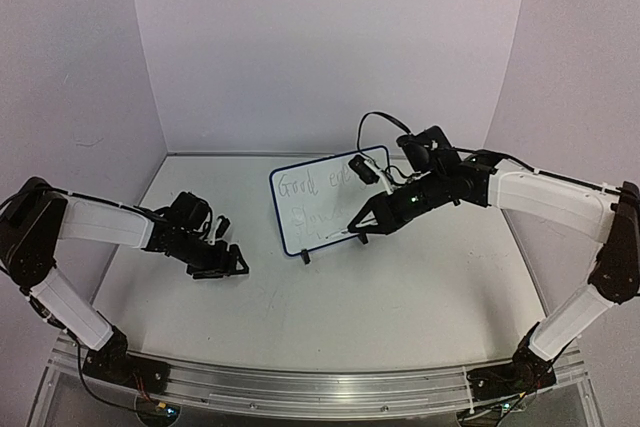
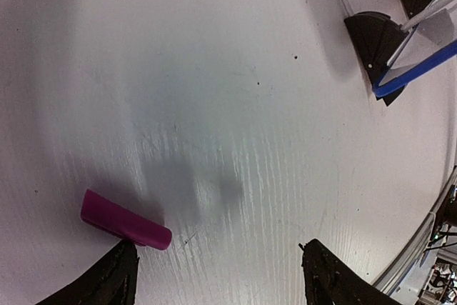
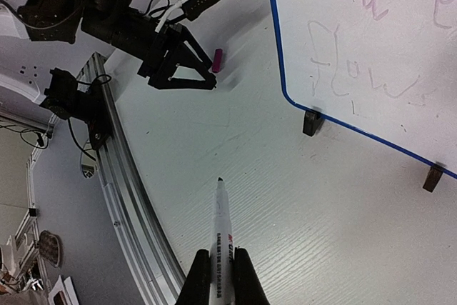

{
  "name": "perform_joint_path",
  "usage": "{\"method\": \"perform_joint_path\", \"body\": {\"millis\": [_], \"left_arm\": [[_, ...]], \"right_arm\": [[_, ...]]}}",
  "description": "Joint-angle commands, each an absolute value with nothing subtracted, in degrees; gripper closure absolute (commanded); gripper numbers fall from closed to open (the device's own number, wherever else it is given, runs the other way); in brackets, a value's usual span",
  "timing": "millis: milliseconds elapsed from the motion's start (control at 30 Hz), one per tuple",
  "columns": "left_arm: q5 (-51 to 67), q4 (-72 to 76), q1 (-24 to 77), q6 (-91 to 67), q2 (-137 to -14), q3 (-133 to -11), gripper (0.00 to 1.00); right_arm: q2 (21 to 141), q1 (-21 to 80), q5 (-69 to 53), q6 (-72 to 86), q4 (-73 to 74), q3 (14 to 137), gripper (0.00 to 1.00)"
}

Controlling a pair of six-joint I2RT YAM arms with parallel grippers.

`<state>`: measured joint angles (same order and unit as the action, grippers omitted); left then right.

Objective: Write a sentence on the whiteboard
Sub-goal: Pick up the pen cap from the corner of the board.

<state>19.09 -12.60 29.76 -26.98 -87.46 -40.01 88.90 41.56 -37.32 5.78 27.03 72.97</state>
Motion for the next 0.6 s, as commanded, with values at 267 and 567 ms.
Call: {"method": "perform_joint_path", "body": {"millis": [267, 567], "left_arm": [[18.67, -0.69, 29.88, -28.45, -93.64, -43.21, 0.21], [18.96, -1.65, 29.88, -25.38, -88.93, -44.26, 0.22]], "right_arm": [[85.89, 41.58, -36.06, 5.8, 25.84, 72.7, 1.0], [85.78, 41.57, -35.94, 6.11, 25.75, 72.68, 1.0]]}}
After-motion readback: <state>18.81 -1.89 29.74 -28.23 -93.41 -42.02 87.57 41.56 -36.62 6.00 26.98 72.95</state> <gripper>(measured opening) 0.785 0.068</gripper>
